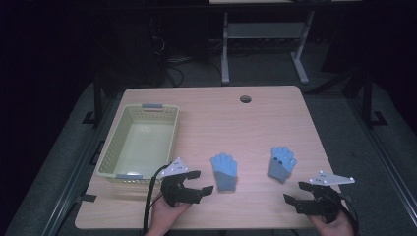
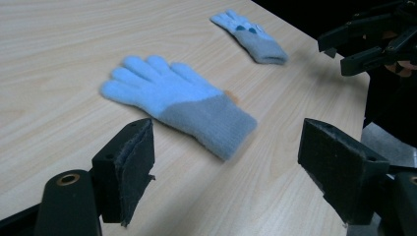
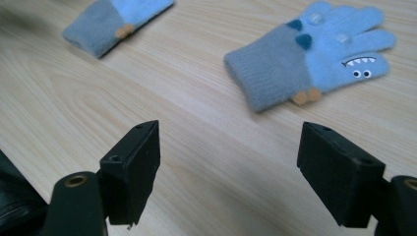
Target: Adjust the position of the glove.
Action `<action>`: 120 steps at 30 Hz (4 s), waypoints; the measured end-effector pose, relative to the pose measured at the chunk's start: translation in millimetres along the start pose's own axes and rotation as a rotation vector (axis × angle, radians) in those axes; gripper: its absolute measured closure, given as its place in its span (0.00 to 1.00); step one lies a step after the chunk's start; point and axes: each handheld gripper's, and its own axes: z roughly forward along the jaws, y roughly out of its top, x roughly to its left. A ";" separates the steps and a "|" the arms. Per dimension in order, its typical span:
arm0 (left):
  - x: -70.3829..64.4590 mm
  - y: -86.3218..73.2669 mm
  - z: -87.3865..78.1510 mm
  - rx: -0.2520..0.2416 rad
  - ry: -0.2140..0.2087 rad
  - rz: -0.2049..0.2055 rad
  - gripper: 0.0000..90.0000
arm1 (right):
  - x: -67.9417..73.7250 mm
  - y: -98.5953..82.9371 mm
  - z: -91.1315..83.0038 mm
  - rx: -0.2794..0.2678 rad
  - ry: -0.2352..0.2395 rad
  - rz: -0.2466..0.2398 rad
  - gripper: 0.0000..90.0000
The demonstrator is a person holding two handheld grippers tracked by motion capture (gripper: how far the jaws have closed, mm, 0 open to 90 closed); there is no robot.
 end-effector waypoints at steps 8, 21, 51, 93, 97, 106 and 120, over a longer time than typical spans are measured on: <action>2.3 -0.4 2.4 0.006 -0.010 -0.009 0.24 | 1.9 5.7 8.4 0.022 0.010 -0.006 0.25; -0.7 2.0 -3.9 -0.025 -0.007 0.004 0.24 | 7.2 32.2 21.4 0.046 0.015 -0.045 0.24; 0.7 4.0 -9.0 -0.057 0.013 -0.010 0.25 | -33.3 99.9 48.2 0.167 0.005 -0.039 0.37; 1.3 3.2 -10.3 -0.060 0.005 -0.020 0.25 | -52.2 97.4 83.8 0.385 -0.104 -0.010 0.86; 0.0 2.6 -9.0 -0.065 0.005 -0.014 0.25 | -52.4 97.2 82.6 0.383 -0.104 0.007 0.88; 0.7 3.7 -10.7 -0.068 0.007 -0.013 0.25 | -36.5 104.2 74.3 0.340 -0.088 -0.041 0.89; 1.5 4.0 -13.5 -0.080 0.020 -0.022 0.26 | 23.7 143.1 73.1 0.261 0.012 -0.220 0.89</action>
